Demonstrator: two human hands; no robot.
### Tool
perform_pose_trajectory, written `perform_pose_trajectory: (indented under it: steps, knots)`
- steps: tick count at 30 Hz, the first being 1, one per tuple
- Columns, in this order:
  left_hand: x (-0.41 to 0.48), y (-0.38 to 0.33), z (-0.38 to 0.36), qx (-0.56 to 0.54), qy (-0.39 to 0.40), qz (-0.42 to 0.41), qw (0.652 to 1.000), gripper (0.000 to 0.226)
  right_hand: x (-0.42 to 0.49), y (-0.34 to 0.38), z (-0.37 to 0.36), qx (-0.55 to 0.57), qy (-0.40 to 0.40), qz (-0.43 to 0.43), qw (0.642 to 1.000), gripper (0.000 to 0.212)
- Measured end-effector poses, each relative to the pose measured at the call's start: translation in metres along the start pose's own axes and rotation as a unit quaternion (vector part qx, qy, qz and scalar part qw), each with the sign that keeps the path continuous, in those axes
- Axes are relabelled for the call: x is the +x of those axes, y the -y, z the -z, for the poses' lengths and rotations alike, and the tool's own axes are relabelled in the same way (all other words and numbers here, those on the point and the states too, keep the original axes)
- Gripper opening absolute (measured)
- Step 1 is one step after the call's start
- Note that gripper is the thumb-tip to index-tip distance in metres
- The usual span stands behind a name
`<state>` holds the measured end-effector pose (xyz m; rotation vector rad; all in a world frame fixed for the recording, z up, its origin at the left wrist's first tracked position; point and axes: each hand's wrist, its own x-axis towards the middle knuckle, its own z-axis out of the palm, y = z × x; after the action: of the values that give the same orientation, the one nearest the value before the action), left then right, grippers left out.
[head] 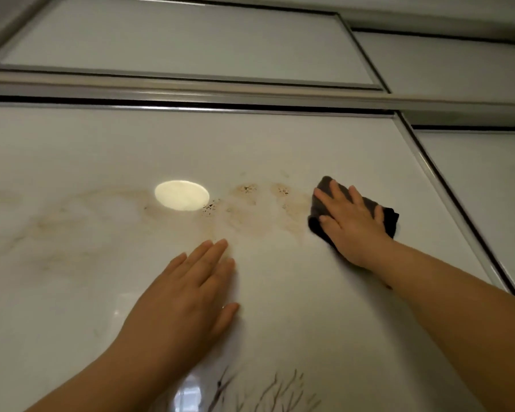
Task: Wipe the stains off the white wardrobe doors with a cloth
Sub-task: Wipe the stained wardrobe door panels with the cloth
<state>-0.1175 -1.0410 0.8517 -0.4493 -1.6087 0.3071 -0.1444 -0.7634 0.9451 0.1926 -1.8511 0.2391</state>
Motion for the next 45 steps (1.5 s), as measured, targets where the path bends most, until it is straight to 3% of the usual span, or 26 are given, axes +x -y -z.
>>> perform_pose_trajectory:
  steps: [2,8,12,17,22,26,31,35,40,45]
  knots:
    - [-0.005,0.006,0.0,-0.009,-0.007,-0.002,1.0,0.053,0.011,0.033,-0.005,0.003,-0.008,0.004,1.0,0.052]
    - [-0.026,0.021,-0.01,0.003,0.026,0.007,1.0,0.056,-0.04,0.074,-0.036,0.022,-0.027,0.148,0.988,0.054]
    - [-0.027,0.025,-0.011,0.004,0.019,0.007,1.0,0.06,-0.028,0.059,-0.027,0.022,-0.012,0.128,0.991,0.05]
    - [-0.026,0.029,-0.006,-0.001,0.01,0.004,1.0,0.058,0.01,0.099,-0.019,0.017,-0.006,0.06,0.998,0.053]
    - [-0.022,0.034,-0.006,-0.013,-0.004,-0.013,1.0,0.053,-0.013,0.133,-0.035,0.006,-0.003,0.135,0.991,0.054]
    - [-0.022,0.038,-0.01,-0.054,-0.016,-0.025,0.998,0.045,-0.053,0.11,-0.038,-0.011,0.012,0.185,0.983,0.052]
    - [-0.023,0.043,-0.013,-0.073,-0.029,-0.041,0.996,0.044,-0.022,0.086,-0.029,-0.021,-0.011,0.091,0.996,0.053]
    - [-0.026,0.045,-0.013,-0.083,-0.024,-0.041,0.995,0.044,0.034,0.117,-0.018,-0.002,-0.017,0.034,0.999,0.052]
    - [-0.025,0.045,-0.005,-0.077,-0.03,-0.031,0.996,0.046,0.029,0.165,-0.032,-0.02,-0.001,0.147,0.989,0.053]
    - [-0.034,0.065,0.005,-0.042,-0.026,0.049,0.998,0.049,0.001,0.135,-0.027,-0.023,0.036,0.23,0.972,0.053]
